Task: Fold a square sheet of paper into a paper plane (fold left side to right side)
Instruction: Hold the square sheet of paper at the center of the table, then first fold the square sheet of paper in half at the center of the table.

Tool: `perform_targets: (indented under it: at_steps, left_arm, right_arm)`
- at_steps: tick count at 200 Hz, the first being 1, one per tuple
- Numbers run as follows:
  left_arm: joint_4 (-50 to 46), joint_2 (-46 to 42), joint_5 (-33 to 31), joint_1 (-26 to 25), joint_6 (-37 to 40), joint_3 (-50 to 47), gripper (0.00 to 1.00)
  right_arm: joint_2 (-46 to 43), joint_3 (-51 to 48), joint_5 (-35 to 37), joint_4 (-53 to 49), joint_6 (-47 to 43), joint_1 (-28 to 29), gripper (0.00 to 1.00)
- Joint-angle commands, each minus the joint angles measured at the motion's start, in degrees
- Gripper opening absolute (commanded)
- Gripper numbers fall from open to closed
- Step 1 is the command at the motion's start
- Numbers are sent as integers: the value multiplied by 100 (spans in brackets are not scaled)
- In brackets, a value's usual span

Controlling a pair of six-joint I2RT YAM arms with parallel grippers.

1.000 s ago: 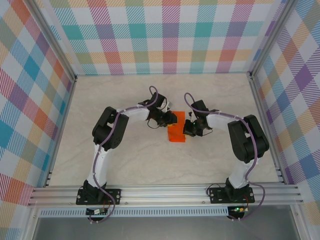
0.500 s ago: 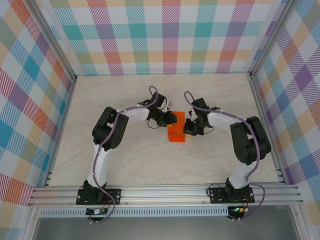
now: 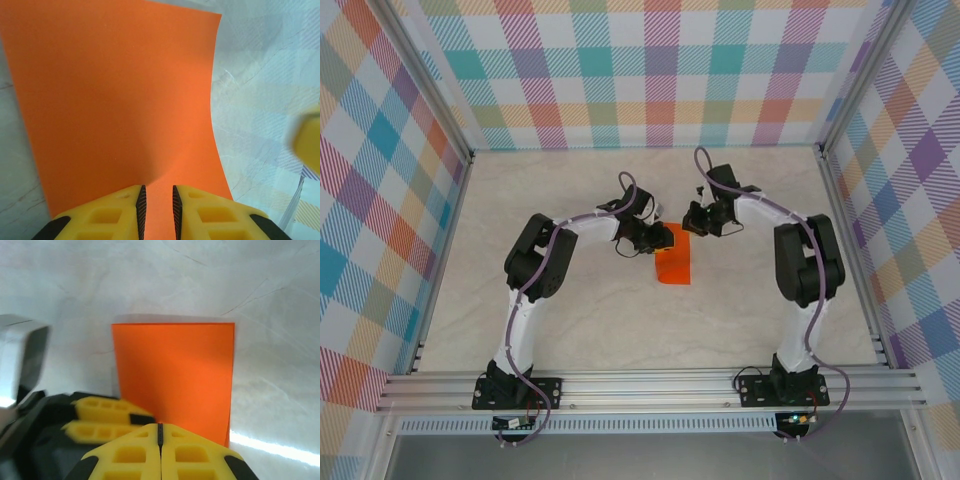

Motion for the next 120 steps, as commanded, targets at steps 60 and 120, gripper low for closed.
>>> perform_targets:
  at_steps: [60, 120]
  left_arm:
    - [-290, -133, -155, -218, 177, -196, 26]
    - [34, -790, 101, -262, 360, -690, 31]
  right_arm:
    - [1018, 564, -5, -379, 41, 30, 5]
    - [1018, 319, 199, -527, -29, 39, 4]
